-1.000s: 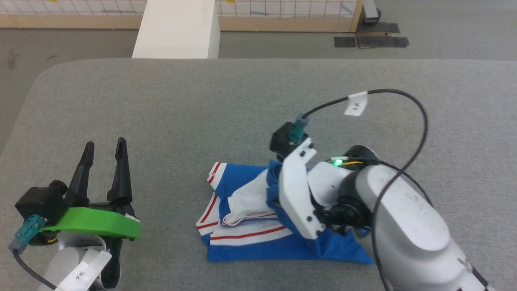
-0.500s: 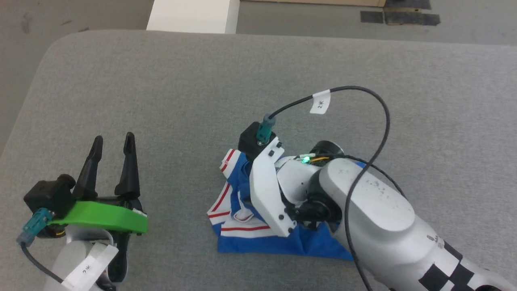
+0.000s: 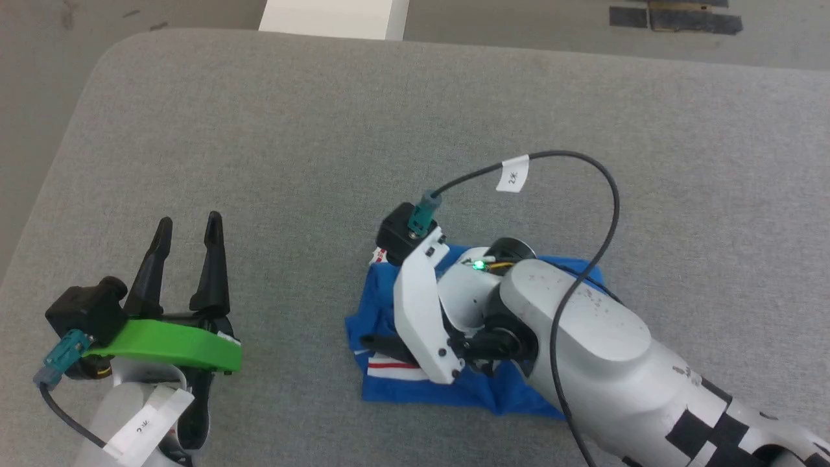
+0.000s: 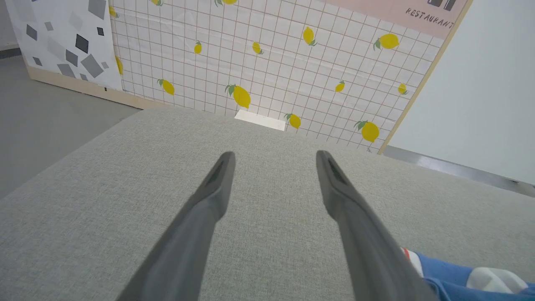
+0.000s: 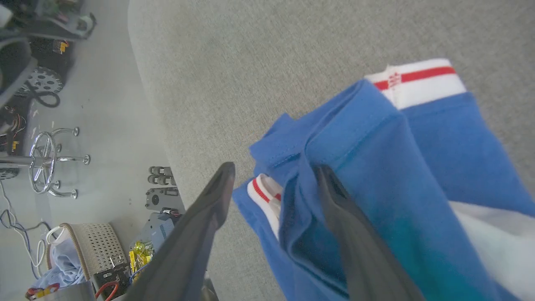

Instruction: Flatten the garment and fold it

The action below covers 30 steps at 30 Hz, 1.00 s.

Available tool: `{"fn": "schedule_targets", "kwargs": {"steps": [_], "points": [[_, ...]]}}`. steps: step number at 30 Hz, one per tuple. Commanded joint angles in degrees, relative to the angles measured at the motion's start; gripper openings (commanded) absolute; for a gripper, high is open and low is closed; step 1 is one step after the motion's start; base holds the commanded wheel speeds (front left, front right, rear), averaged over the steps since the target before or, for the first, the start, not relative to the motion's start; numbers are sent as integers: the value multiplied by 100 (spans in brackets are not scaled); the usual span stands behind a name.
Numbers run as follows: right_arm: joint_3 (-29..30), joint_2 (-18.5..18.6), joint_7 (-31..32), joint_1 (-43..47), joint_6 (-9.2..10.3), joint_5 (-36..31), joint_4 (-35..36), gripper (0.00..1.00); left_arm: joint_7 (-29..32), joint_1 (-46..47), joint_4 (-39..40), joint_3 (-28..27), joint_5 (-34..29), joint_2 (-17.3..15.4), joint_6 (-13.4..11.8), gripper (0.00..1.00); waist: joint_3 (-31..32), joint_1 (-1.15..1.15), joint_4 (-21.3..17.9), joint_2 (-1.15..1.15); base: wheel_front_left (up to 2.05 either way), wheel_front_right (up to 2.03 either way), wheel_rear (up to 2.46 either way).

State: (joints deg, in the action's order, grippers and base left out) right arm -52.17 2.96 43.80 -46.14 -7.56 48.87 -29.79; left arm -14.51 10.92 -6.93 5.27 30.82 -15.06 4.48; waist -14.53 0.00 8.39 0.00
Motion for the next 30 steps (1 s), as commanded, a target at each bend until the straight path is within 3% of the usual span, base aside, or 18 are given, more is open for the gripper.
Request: {"fn": "schedule_targets", "kwargs": {"steps": [1, 12, 22, 30], "points": [[-40, -8, -87, -166, 8, 96, 68, 100, -42, 40, -13, -16, -11, 8, 22, 100, 89, 0, -47, 0, 0, 0, 0], [13, -8, -1314, -630, 8, 698, 339, 100, -41, -138, -24, -43, -62, -75, -6, 100, 636, 0, -374, 0, 0, 0, 0], [744, 39, -3120, -633, 8, 320, 29, 100, -7, -364, 115, -102, -33, -147, -104, 100, 901, 0, -805, 0, 0, 0, 0], [1560, 580, -4375, -144, 8, -160, -146, 100, -13, -555, 280, -127, -29, -124, -213, 100, 988, 0, -985, 0, 0, 0, 0]]}}
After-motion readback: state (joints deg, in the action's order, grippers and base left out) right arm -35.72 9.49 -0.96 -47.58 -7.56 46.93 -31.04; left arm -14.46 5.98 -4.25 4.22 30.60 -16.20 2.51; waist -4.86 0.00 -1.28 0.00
